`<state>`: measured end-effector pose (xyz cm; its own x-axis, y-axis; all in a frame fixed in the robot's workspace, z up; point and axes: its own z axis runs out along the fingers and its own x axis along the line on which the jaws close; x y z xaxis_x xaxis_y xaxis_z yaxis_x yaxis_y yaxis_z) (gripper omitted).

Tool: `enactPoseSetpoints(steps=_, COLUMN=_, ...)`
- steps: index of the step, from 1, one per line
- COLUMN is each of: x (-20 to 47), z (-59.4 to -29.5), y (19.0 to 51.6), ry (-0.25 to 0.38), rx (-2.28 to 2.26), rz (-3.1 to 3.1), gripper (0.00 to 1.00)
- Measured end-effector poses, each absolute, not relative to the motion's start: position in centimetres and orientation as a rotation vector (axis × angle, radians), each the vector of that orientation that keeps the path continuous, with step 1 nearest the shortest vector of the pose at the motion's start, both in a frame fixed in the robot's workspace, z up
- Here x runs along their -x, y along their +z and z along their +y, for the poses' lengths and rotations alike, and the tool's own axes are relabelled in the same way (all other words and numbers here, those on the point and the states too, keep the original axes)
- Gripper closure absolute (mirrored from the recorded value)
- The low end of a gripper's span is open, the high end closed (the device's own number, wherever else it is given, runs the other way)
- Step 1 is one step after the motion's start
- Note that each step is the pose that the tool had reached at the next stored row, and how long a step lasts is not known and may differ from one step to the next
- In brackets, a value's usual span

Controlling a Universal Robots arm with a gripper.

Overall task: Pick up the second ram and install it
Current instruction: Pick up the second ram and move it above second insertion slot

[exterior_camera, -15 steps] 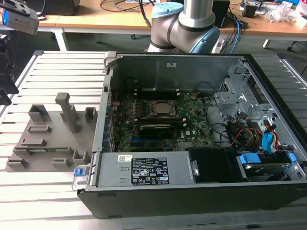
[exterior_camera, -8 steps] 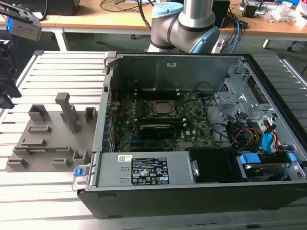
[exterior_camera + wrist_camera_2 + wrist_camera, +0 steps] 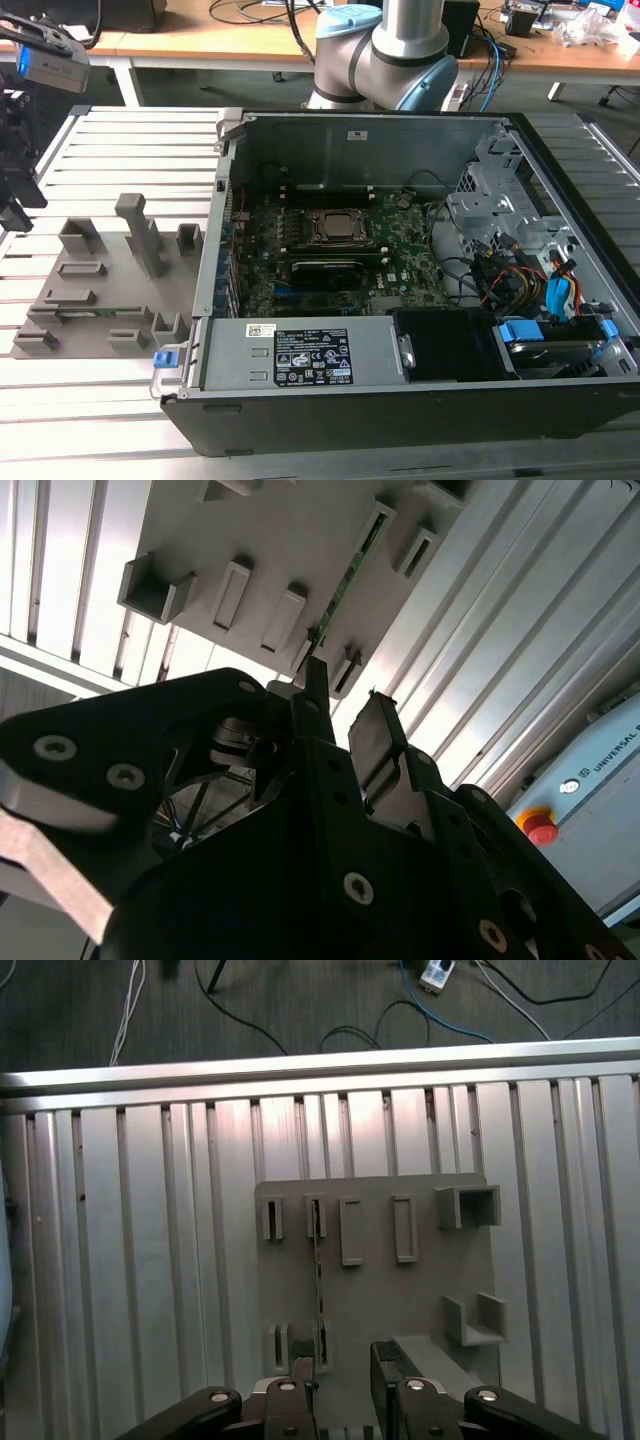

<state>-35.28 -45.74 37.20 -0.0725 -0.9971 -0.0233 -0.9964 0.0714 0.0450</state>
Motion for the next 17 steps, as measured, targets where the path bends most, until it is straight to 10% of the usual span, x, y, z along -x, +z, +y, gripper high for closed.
enactPoseSetpoints(steps=17, x=35.3, z=-45.7, y=35.5, ry=-0.076, rx=-2.130, rz=-2.289, gripper=0.64)
